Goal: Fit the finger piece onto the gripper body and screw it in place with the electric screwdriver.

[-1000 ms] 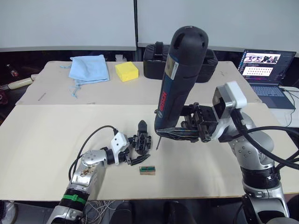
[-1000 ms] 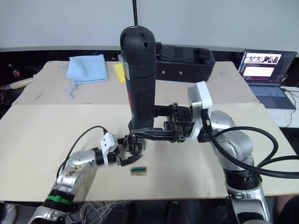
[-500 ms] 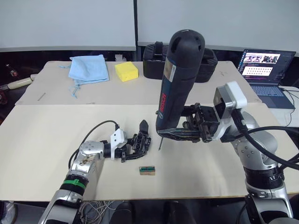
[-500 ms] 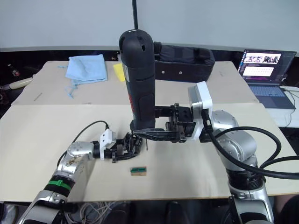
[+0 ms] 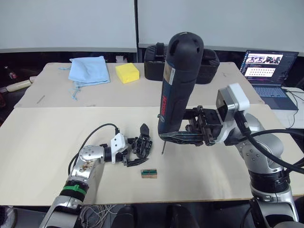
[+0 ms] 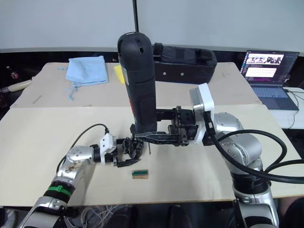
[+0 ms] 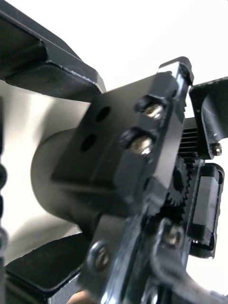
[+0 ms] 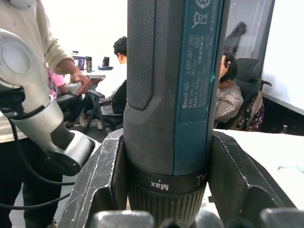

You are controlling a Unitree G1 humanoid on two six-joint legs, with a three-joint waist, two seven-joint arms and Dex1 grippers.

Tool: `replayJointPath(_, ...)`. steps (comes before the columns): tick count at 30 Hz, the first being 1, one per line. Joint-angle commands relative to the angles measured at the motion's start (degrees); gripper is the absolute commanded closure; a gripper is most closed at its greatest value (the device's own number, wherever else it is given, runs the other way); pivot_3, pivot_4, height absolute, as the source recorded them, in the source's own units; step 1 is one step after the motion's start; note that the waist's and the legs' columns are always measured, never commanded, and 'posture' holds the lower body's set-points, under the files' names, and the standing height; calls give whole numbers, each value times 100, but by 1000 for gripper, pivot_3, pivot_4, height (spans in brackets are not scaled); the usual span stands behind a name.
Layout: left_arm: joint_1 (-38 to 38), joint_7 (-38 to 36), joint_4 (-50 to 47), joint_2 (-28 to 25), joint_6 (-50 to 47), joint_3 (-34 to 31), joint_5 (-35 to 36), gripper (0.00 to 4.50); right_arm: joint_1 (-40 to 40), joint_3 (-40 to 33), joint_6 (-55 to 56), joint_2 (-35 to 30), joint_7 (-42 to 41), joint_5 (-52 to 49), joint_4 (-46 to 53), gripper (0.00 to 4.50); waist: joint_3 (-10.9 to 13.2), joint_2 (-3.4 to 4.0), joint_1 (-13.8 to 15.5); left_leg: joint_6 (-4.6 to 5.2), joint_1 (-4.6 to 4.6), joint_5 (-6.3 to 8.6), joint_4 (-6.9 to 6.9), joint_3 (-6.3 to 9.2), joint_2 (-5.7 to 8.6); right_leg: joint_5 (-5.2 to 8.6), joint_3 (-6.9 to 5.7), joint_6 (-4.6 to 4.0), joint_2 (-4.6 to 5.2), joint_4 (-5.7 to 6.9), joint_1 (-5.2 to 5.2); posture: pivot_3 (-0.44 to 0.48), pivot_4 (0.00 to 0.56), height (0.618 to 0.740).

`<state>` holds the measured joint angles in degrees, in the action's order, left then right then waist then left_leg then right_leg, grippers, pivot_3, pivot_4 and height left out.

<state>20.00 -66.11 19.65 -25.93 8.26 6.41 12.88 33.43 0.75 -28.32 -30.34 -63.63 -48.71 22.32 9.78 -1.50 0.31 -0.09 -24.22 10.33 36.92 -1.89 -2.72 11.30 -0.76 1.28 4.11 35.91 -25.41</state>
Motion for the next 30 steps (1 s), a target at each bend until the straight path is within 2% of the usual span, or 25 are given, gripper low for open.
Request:
replayJointPath(1, -386, 310, -827, -113, -422, -138, 130, 61, 193, -221, -36, -34, 9, -279, 214, 2572, 0, 0, -10, 0, 0, 0, 0, 0, -2, 0, 0, -1, -1, 0, -1, 0, 150, 740)
replayJointPath(7, -846, 916, -1606, -38, -866, -35, -44, 61, 134, -199, 10, -32, -34, -262, 194, 2572, 0, 0, 20, 0, 0, 0, 0, 0, -1, 0, 1, -3, 0, -1, -1, 0, 150, 740)
replayJointPath(13, -905, 1228, -1592, 117, -1023, 51, -123, 61, 111, -183, 34, -18, -54, -247, 191, 2572, 0, 0, 36, 0, 0, 0, 0, 0, 1, 0, 1, -3, 2, -3, 0, 0, 150, 740)
replayJointPath(20, -756, 1158, -1482, 175, -1160, 169, -133, 61, 149, -163, 1, -13, -19, -242, 209, 2572, 0, 0, 55, 0, 3, 0, 2, 0, 5, 2, 1, -8, 6, -2, 6, 0, 150, 740)
replayJointPath(21, -756, 1156, -1480, 172, -1172, 172, -136, 563, 161, -167, -7, -15, -9, -250, 216, 2572, 0, 0, 56, 0, 3, 0, 2, 0, 7, 3, 0, -8, 8, -2, 7, 0, 150, 740)
replayJointPath(23, -740, 1108, -1460, 166, -1196, 187, -115, 1186, 198, -171, -18, -12, 11, -263, 214, 2572, 0, 0, 56, 0, 3, 0, 4, 0, 10, 3, 1, -7, 11, -3, 8, 0, 150, 740)
replayJointPath(25, -728, 1092, -1452, 163, -1202, 198, -112, 2152, 241, -181, -30, -3, 36, -288, 211, 2572, 0, 0, 54, 0, 3, 0, 5, 0, 11, 3, 0, -7, 12, -4, 9, 0, 150, 740)
replayJointPath(30, -598, 1079, -1423, 167, -1181, 256, -182, 2229, 611, -208, -348, 113, 248, -689, 206, 2572, 0, 0, 50, 0, 5, 0, 5, 0, 10, 1, 1, -7, 11, -2, 9, 0, 150, 740)
